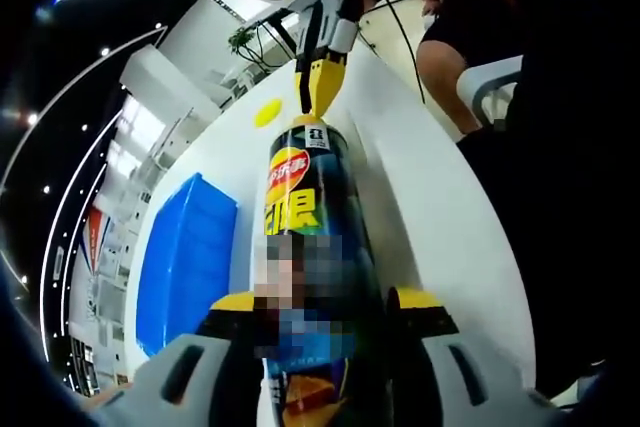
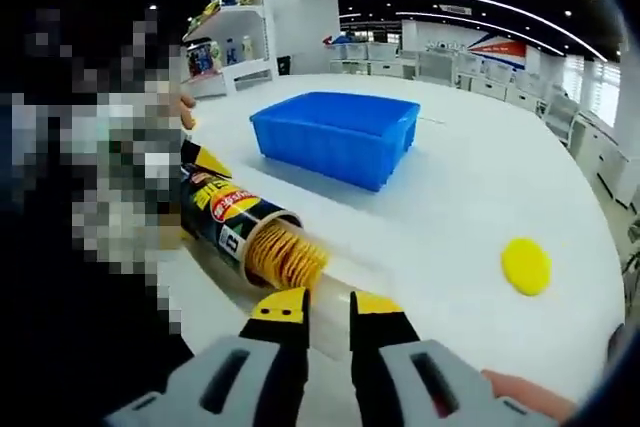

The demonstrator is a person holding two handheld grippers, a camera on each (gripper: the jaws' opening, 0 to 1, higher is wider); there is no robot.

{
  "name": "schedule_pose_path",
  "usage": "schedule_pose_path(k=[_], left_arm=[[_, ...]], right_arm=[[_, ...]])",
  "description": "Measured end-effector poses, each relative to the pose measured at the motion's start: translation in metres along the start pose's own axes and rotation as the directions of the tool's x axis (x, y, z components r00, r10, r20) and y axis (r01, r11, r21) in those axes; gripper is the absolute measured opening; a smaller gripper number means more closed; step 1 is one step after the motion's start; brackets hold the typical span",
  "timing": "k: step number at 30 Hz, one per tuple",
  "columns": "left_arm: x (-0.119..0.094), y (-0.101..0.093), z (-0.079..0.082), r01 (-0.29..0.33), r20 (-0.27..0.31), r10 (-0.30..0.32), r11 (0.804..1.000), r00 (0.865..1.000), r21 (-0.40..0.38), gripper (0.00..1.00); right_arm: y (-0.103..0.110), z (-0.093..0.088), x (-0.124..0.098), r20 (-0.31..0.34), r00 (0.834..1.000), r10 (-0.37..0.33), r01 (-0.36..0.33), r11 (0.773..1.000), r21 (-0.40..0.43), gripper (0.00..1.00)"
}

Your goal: Open the lid of the chip container on the table, take out the chips, place them into the box in front of the container, and close the lid

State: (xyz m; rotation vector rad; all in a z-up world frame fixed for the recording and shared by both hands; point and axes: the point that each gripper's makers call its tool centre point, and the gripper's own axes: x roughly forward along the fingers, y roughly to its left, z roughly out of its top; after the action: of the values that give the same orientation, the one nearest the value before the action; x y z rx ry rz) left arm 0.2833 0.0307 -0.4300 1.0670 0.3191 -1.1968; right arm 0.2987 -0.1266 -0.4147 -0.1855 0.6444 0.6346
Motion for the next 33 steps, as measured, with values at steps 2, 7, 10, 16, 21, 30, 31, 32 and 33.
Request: schedule_pose_path(k=[2, 7, 10, 16, 21, 30, 31, 32, 33], left_arm=[[0.0, 0.0, 0.0, -0.001, 0.0, 0.001, 1.0, 1.0, 0.0, 0.49], [0.0, 0.0, 0.0, -0.002, 0.002, 0.002, 1.0, 1.0, 0.001, 0.49], [0.0, 0.0, 0.0, -0.002, 0.003, 0.002, 1.0, 1.0, 0.0, 0.49], [0.0, -0.001, 0.001, -0.002, 0.003, 0.002, 1.0, 1.0, 0.002, 0.49], [0.0, 0.0, 0.001, -0.004, 0.006, 0.004, 1.0, 1.0, 0.003, 0.49], [0.0, 0.0, 0.001, -0.003, 0.009, 0.003, 1.0, 1.0, 0.001, 0.49], [0.0, 0.0, 0.001, -0.003, 0.009, 0.003, 1.0, 1.0, 0.002, 0.49], [0.0, 0.0, 0.001, -0.003, 0.008, 0.003, 1.0, 1.0, 0.001, 0.49], [0.0, 0.0, 0.001, -0.002, 0.008, 0.002, 1.0, 1.0, 0.001, 0.49]], right_arm=[[-0.003, 0.0, -0.001, 0.0, 1.0, -0.015, 0.015, 1.0, -0.016, 0.13], [-0.004, -0.001, 0.002, 0.008, 1.0, -0.008, 0.008, 0.999, 0.033, 0.13], [0.004, 0.003, 0.001, 0.031, 0.999, 0.042, -0.046, 0.991, 0.122, 0.14], [0.001, 0.008, 0.009, 0.049, 0.999, 0.013, -0.018, 0.993, 0.117, 0.13], [0.009, 0.004, 0.019, 0.026, 0.999, 0.02, -0.022, 0.997, 0.075, 0.11], [0.012, 0.005, 0.02, 0.023, 0.999, 0.034, -0.035, 0.996, 0.083, 0.02], [0.012, 0.005, 0.02, 0.023, 0.999, 0.031, -0.033, 0.996, 0.079, 0.02], [0.012, 0.005, 0.02, 0.023, 0.999, 0.029, -0.031, 0.997, 0.076, 0.02], [0.012, 0.005, 0.019, 0.026, 0.999, 0.029, -0.031, 0.996, 0.078, 0.01]])
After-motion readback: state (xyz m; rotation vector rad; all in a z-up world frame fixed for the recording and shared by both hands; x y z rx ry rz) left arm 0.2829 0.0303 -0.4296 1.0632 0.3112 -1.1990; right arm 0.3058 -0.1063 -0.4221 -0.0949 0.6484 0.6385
